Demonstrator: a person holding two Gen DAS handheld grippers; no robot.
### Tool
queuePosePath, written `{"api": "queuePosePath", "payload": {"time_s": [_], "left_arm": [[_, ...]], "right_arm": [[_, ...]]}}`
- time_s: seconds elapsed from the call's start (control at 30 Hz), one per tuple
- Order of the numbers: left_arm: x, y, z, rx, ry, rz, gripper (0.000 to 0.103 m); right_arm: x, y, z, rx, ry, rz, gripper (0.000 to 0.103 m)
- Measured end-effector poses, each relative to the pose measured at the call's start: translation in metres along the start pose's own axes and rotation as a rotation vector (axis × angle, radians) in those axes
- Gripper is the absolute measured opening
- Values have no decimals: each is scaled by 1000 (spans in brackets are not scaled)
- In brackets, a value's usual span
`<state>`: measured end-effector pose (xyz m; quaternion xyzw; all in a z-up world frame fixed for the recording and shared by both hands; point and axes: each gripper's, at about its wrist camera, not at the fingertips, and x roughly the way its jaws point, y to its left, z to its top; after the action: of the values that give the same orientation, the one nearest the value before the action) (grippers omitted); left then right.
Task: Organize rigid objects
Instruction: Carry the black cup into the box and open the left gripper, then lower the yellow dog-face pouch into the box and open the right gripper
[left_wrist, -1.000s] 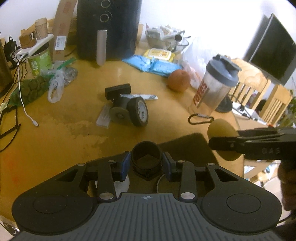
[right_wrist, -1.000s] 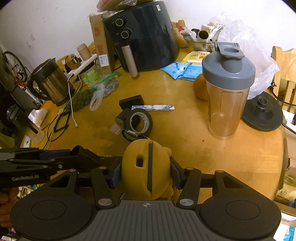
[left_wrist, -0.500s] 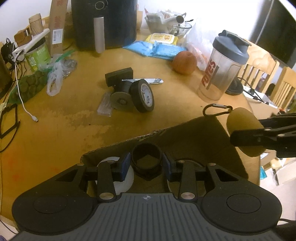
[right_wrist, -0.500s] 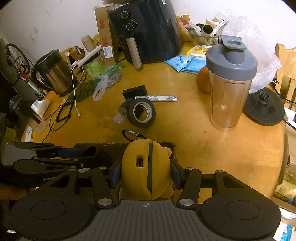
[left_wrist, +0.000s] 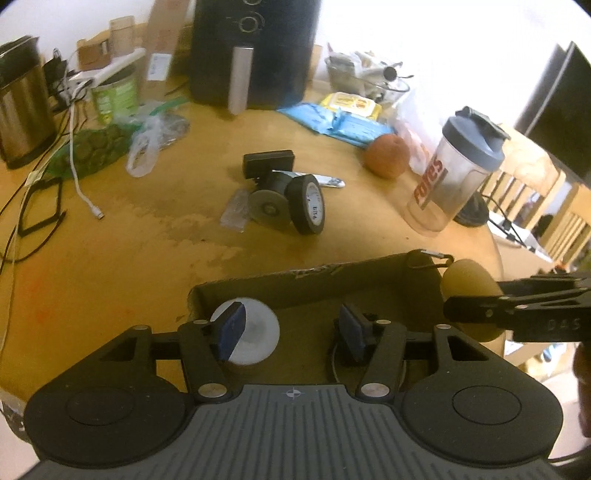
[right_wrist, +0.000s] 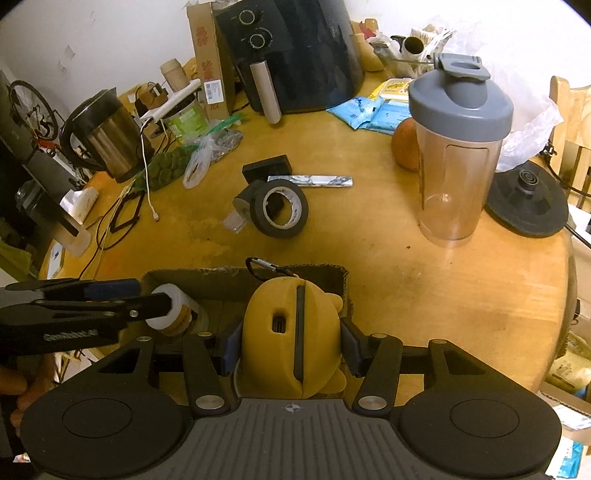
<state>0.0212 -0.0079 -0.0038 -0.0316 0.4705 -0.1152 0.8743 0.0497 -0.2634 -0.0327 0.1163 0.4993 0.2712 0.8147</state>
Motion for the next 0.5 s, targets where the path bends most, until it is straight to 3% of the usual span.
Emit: {"api": "queuePosePath", "payload": {"time_s": [0.5], "left_arm": [[-17, 9, 1, -73, -39, 18, 55]], "right_arm": [[16, 15, 8, -72, 39, -5, 57]]}}
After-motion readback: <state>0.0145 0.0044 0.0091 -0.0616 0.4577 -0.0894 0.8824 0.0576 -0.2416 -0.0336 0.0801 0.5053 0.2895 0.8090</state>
